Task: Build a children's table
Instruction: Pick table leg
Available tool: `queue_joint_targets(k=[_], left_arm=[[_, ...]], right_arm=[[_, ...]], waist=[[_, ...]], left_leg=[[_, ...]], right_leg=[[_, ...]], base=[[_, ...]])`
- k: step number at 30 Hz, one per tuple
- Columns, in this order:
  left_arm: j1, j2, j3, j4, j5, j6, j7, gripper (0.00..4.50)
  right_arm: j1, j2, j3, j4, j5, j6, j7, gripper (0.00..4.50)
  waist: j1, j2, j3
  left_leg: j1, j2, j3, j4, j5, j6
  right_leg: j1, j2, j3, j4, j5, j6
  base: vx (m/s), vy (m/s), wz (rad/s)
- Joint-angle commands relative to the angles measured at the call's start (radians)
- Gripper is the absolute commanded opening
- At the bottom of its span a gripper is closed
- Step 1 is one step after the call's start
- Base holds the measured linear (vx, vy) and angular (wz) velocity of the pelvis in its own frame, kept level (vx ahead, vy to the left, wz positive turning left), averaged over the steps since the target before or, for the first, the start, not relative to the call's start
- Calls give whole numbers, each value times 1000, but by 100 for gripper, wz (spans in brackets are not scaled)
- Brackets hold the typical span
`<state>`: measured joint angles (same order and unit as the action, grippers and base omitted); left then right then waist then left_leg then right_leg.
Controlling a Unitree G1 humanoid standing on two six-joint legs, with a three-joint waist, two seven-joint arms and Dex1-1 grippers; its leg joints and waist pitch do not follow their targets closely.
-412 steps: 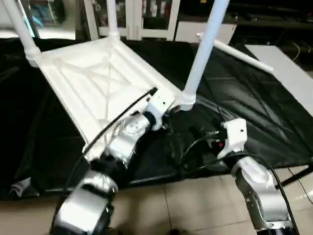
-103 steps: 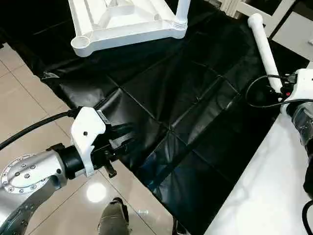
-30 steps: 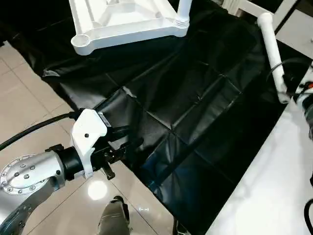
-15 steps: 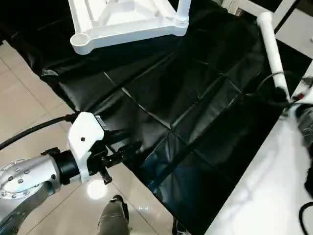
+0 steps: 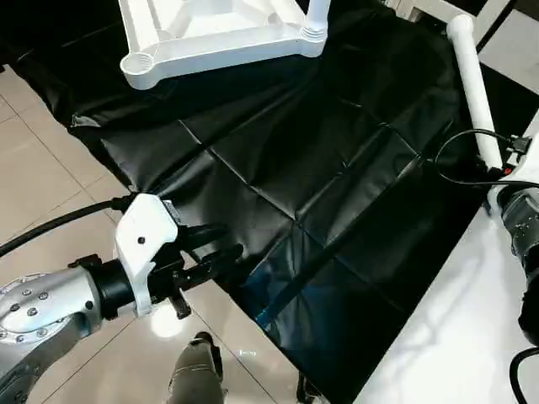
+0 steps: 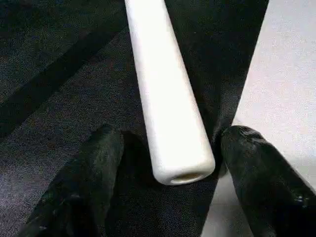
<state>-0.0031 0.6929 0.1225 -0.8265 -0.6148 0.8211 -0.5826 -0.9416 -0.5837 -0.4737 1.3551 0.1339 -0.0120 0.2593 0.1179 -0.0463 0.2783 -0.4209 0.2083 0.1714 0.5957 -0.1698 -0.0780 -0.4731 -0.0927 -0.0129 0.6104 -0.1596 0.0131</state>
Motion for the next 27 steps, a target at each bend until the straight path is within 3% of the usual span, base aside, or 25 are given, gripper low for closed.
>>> queue_joint_targets(k=[1, 16, 27], left_arm=[[10, 8, 7, -26, -8, 8, 3, 172], [-3, 11, 0, -21, -10, 4, 13, 172], [-3, 13, -3, -19, -6, -4, 18, 172]], right_arm=[[22, -7, -6, 5, -2, -1, -3, 287], [22, -6, -8, 4, 0, -8, 23, 153], [27, -8, -4, 2, -5, -19, 26, 121]], waist=[[7, 2, -72], [7, 1, -81], [7, -1, -85]], left_leg=[[27, -10, 13, -66, -75, 80], [28, -10, 15, -60, -46, 94], [26, -11, 16, -56, -18, 109]], right_leg=[[66, -13, 11, -44, -80, -293], [68, -11, 11, -38, -40, -310], [71, -10, 10, -33, -12, -319]], base=[[0, 0, 0], [0, 0, 0], [0, 0, 0]])
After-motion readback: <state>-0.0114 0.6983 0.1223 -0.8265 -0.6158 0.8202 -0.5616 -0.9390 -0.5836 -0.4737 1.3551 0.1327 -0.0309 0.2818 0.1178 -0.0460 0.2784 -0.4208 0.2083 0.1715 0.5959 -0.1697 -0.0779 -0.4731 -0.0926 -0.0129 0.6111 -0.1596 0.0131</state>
